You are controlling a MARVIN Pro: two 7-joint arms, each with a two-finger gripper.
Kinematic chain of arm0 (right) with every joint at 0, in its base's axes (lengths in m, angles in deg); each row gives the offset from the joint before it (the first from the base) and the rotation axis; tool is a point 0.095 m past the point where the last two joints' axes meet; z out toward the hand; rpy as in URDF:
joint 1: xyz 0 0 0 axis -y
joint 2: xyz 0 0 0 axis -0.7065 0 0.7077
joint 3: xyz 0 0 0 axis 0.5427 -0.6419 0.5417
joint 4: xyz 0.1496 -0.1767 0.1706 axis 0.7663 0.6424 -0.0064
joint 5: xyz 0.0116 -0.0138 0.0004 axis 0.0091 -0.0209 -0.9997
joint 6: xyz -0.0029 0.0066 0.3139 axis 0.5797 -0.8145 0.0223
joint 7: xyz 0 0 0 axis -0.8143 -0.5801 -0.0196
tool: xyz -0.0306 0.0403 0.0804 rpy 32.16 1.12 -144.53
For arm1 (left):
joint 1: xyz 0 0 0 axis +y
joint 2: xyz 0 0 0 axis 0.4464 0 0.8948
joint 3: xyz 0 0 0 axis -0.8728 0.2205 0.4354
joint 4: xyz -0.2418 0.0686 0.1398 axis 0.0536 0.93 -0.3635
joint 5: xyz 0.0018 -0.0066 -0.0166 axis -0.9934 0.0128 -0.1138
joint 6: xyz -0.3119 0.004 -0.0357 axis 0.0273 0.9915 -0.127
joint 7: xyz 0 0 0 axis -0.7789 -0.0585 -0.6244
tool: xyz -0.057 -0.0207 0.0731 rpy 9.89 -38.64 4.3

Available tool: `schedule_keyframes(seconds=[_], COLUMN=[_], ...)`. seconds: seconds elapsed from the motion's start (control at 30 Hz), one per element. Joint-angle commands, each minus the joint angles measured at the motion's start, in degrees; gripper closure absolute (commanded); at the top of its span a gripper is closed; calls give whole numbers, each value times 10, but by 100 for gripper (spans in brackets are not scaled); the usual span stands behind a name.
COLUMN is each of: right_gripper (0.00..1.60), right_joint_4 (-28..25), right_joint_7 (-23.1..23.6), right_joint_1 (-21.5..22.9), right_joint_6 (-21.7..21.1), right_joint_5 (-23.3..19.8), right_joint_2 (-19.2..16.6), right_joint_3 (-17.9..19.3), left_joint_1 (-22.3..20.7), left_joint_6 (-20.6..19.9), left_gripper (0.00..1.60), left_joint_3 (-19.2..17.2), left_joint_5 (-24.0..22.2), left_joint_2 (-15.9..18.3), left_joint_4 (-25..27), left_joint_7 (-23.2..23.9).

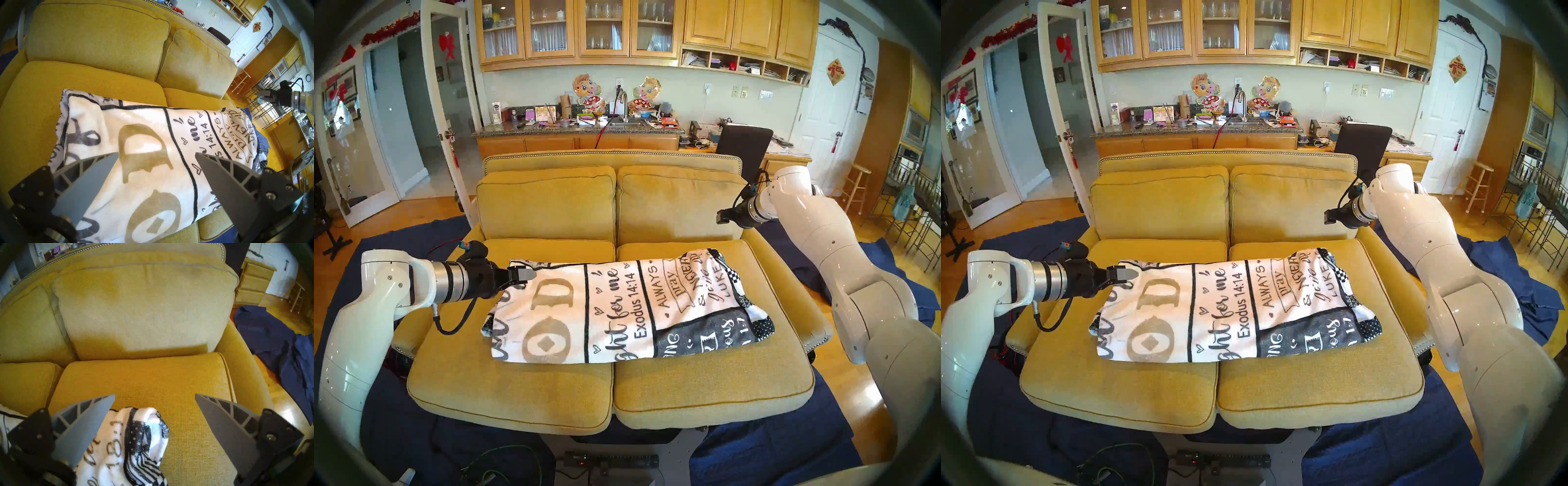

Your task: Fold the blanket in half twice

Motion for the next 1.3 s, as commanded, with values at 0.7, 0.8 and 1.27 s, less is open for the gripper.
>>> schedule_keyframes(seconds=[0.7, 0.8, 1.27], right_gripper=[0, 0, 0], right_joint_4=[-200, -224, -323], right_joint_7=[60, 69, 107], right_joint_1=[-39, -52, -125], right_joint_6=[2, 2, 2], right_joint_5=[-4, -7, -24], right_joint_2=[-94, -107, -171], right_joint_3=[3, 1, -20], left_joint_1=[-7, -6, -5], left_joint_6=[7, 7, 9], left_gripper=[0, 0, 0], left_joint_3=[-8, -9, -7], left_joint_5=[0, 0, 1], left_joint_2=[3, 3, 2], left_joint_4=[19, 20, 28], left_joint_7=[7, 7, 10])
